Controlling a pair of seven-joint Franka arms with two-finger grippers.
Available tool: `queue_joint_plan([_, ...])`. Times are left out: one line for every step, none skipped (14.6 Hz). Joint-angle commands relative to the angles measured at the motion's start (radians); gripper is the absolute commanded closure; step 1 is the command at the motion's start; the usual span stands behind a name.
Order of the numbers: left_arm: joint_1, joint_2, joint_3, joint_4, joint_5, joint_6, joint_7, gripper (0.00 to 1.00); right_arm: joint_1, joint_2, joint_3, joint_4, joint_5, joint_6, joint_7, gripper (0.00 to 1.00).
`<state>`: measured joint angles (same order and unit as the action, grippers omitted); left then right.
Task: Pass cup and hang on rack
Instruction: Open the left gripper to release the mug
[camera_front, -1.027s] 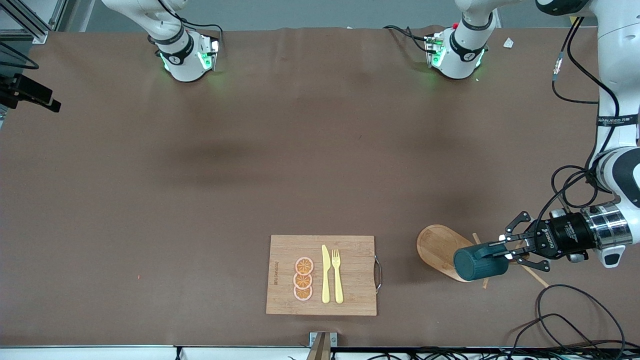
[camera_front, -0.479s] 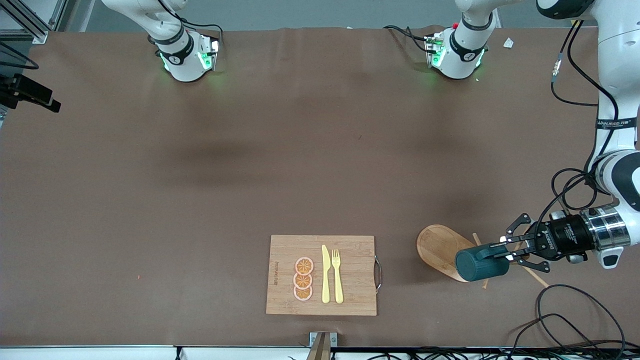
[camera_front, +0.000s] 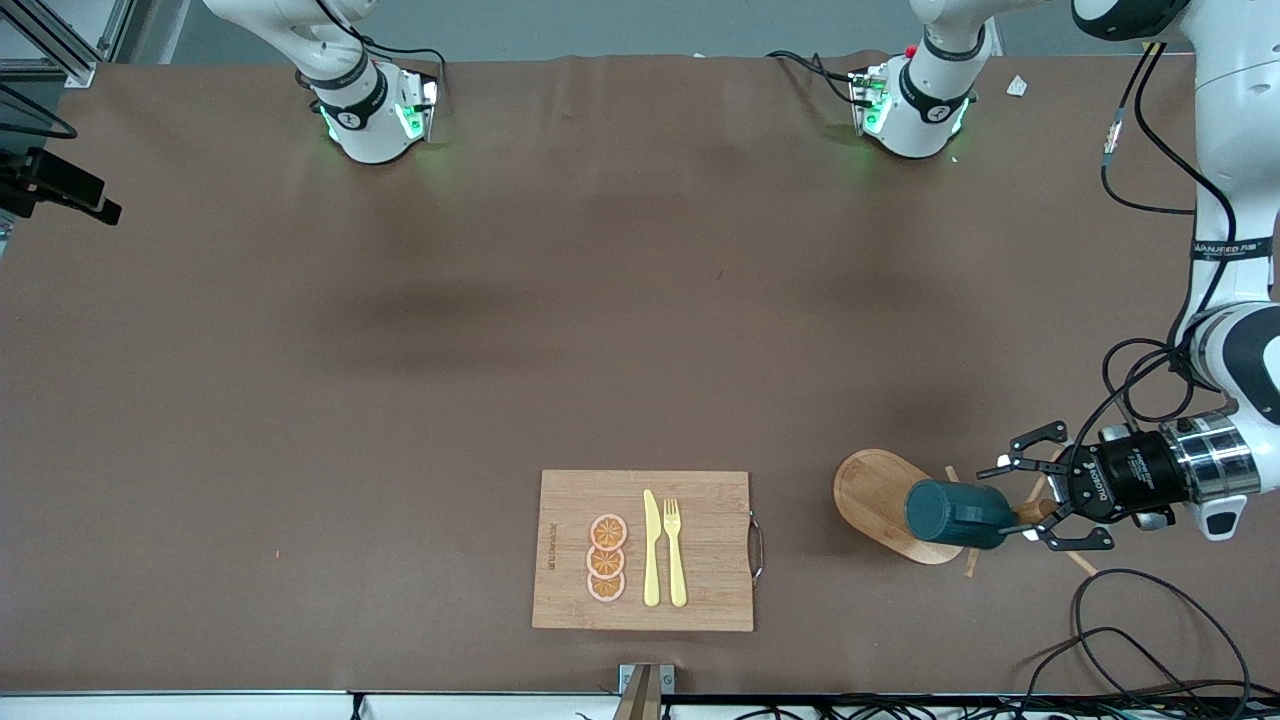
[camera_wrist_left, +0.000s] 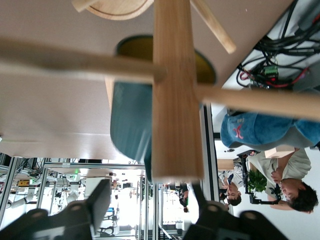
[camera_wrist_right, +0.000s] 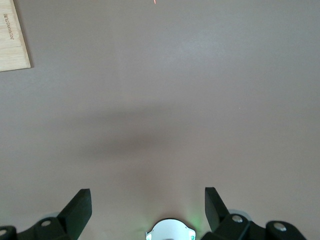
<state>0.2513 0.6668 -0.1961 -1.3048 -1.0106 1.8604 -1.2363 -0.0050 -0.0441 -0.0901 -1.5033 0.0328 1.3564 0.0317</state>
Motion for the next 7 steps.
queue_joint_plan([-0.003, -0.044, -0.008, 0.002, -0.002, -0.038, -0.003, 0.0, -0.006, -0.023, 0.004, -0.018, -0.005, 0.004, -0.009, 0.0])
queue_joint_plan([-0.004, -0.058, -0.009, 0.009, -0.002, -0.046, -0.005, 0.0, -0.006, -0.023, 0.004, -0.018, -0.005, 0.004, -0.009, 0.0])
queue_joint_plan([-0.006, -0.07, -0.009, 0.024, 0.0, -0.056, -0.006, 0.0, -0.006, -0.023, 0.004, -0.018, -0.005, 0.004, -0.009, 0.0])
queue_joint_plan([-0.006, -0.085, -0.009, 0.03, 0.001, -0.069, -0.005, 0.0, -0.006, -0.023, 0.004, -0.018, -0.005, 0.004, -0.009, 0.0])
queue_joint_plan([-0.007, -0.119, -0.013, 0.03, 0.033, -0.069, -0.003, 0.0, -0.007, -0.023, 0.004, -0.018, -0.005, 0.004, -0.009, 0.0])
queue_joint_plan([-0.015, -0.153, -0.016, 0.03, 0.08, -0.069, 0.004, 0.0, -0.007, -0.023, 0.004, -0.018, -0.004, 0.004, -0.009, 0.0])
queue_joint_plan([-0.042, -0.18, -0.016, 0.03, 0.13, -0.069, 0.006, 0.0, -0.007, -0.023, 0.004, -0.018, -0.005, 0.003, -0.009, 0.0])
